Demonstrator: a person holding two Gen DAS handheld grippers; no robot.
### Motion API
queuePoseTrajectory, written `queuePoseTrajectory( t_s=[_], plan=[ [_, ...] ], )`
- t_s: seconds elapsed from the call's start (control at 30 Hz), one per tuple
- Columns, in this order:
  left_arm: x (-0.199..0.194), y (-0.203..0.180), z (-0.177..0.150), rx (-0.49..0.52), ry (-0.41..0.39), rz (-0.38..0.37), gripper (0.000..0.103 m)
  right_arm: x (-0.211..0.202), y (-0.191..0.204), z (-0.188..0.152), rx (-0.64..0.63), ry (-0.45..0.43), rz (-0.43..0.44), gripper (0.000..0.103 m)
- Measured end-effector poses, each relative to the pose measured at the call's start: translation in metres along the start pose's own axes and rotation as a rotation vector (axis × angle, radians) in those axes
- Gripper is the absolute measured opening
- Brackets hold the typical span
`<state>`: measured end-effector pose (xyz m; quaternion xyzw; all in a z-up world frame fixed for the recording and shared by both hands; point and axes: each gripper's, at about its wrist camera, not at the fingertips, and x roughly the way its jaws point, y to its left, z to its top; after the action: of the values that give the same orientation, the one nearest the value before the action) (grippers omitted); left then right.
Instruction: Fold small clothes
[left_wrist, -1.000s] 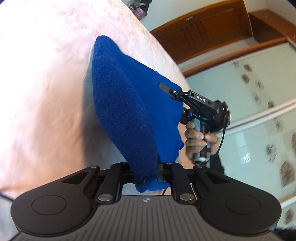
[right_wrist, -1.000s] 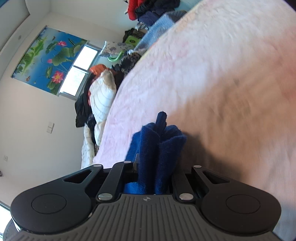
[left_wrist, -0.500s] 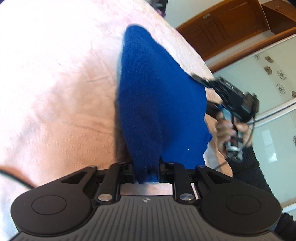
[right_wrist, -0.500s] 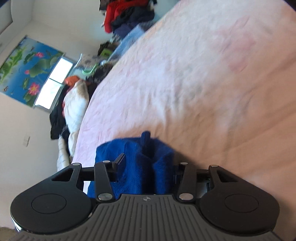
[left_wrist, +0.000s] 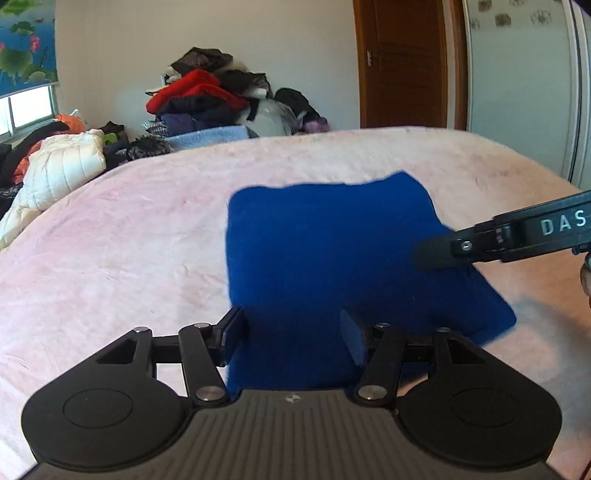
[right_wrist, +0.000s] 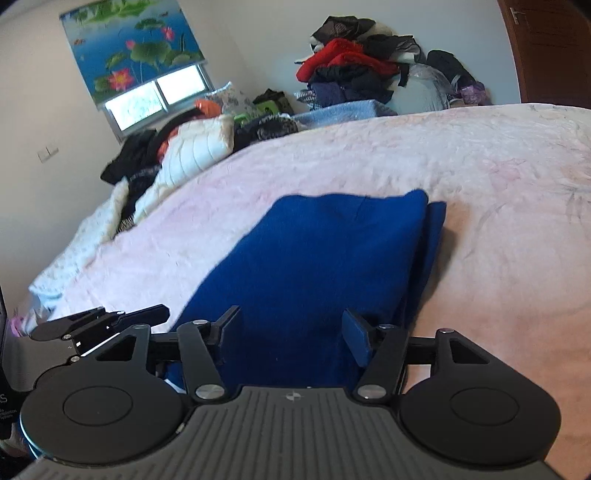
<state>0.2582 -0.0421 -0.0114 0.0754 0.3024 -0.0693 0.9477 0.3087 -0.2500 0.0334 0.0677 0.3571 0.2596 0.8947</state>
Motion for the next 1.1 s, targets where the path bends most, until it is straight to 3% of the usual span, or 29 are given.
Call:
queuePoseTrajectory(
  t_s=[0.03, 0.07, 0.13, 0.2, 0.3, 0.33, 0.4, 0.47, 0.53, 0.6, 0.73, 0.87, 1.1],
  plan=[
    [0.007, -0.001, -0.007, 0.001, 0.027, 0.010, 0.057, 0.008, 0.001, -0.006, -0.018, 0.041, -0.041, 0.051],
    [0.009, 0.002, -0.014, -0.020, 0.016, 0.009, 0.058, 0.012, 0.003, -0.016, -0.026, 0.058, -0.060, 0.038],
    [0.011, 0.006, -0.018, -0.057, 0.002, -0.013, 0.058, 0.010, 0.005, -0.024, -0.080, 0.031, -0.067, 0.031],
    [0.012, 0.014, -0.015, -0.085, 0.025, -0.033, 0.059, 0.010, 0.005, -0.026, -0.087, 0.037, -0.062, 0.029],
    [0.014, 0.015, -0.016, -0.089, 0.016, -0.007, 0.073, 0.009, -0.004, -0.020, -0.013, 0.048, -0.040, 0.028],
    [0.011, 0.019, -0.016, -0.115, 0.023, -0.009, 0.073, 0.004, -0.003, -0.020, 0.011, 0.032, -0.056, 0.027],
    [-0.012, 0.023, -0.018, -0.166, 0.002, 0.004, 0.071, -0.017, 0.009, -0.028, 0.005, -0.016, -0.109, 0.035],
    [-0.034, 0.024, -0.024, -0.203, -0.029, 0.013, 0.071, -0.038, 0.024, -0.042, -0.030, -0.074, -0.143, 0.055],
    [-0.043, 0.021, -0.034, -0.232, -0.015, 0.024, 0.072, -0.046, 0.031, -0.060, -0.029, -0.074, -0.174, 0.068],
    [-0.036, 0.012, -0.045, -0.213, 0.049, 0.046, 0.072, -0.037, 0.030, -0.078, -0.001, -0.010, -0.220, 0.067],
    [-0.038, -0.004, -0.057, -0.140, -0.015, 0.115, 0.074, -0.037, 0.043, -0.097, -0.080, -0.041, -0.323, 0.064],
    [-0.036, 0.004, -0.057, -0.189, 0.003, 0.108, 0.083, -0.040, 0.039, -0.097, -0.046, -0.037, -0.338, 0.069],
    [-0.040, 0.002, -0.060, -0.170, -0.007, 0.110, 0.084, -0.053, 0.046, -0.117, -0.033, -0.067, -0.472, 0.079]
  ],
)
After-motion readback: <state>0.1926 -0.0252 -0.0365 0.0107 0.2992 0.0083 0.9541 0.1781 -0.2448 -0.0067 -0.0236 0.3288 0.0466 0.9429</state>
